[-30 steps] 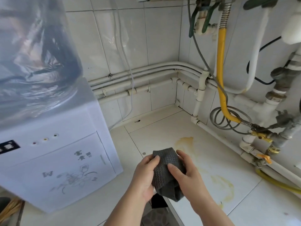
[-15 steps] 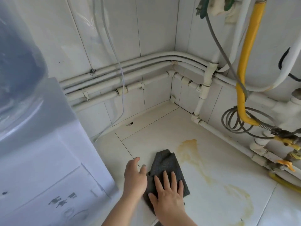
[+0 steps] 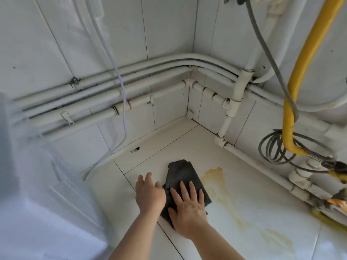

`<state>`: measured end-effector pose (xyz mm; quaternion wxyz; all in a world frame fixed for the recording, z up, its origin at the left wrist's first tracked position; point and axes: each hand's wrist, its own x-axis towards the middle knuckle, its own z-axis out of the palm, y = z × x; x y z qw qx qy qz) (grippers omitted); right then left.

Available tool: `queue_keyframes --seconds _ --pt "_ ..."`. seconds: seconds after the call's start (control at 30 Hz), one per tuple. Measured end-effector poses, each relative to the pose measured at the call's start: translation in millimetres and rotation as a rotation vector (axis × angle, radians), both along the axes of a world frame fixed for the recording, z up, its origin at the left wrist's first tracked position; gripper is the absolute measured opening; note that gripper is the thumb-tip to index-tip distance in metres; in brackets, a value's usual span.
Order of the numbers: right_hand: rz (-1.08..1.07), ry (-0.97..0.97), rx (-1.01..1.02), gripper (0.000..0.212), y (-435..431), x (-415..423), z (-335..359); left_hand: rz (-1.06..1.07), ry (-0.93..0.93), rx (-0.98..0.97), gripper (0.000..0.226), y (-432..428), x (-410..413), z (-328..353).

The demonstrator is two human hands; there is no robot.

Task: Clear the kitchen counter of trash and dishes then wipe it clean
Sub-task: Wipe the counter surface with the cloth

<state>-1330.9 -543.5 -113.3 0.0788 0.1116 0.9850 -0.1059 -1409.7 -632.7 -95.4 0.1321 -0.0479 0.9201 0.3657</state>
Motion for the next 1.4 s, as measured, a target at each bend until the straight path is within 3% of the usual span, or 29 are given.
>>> queue_keyframes --seconds 0.1,0.4,0.63,0.8,0.93,1.0,1.1,1.4 --pt "-0.085 -0.016 0.008 0.057 -2.1 -8.1 4.3 0.04 0.002 -0.022 0.048 11.1 -18.6 1.1" --pt "-0.066 0.043 0.069 0.053 26.3 -44.4 -28.1 -0.019 -0.048 -0.323 0.051 6.1 -54.8 -6.8" --pt "-0.257 0.032 0.08 0.067 65.1 -12.5 -40.2 -0.13 -0.062 -0.411 0.051 18.0 -65.3 -8.7" --pt "-0.196 -0.038 0.049 0.079 66.8 -41.0 -38.0 -0.203 -0.041 -0.462 0.052 37.6 -71.7 -14.4" --pt "-0.084 -0.095 0.136 0.111 80.5 -91.9 -23.2 -0.238 -0.086 -0.495 0.055 49.2 -79.6 -15.4" --pt "-0.047 -0.099 0.12 0.102 82.7 -116.4 -19.4 -0.245 -0.1 -0.519 0.061 52.8 -83.2 -17.1" --pt "-0.013 -0.081 0.114 0.061 79.0 -153.9 -17.2 -0.264 -0.108 -0.558 0.066 54.7 -86.7 -19.0" --pt "-0.054 -0.077 0.102 0.061 90.4 -224.8 -23.5 -0.283 -0.149 -0.57 0.068 60.3 -109.1 -19.2"
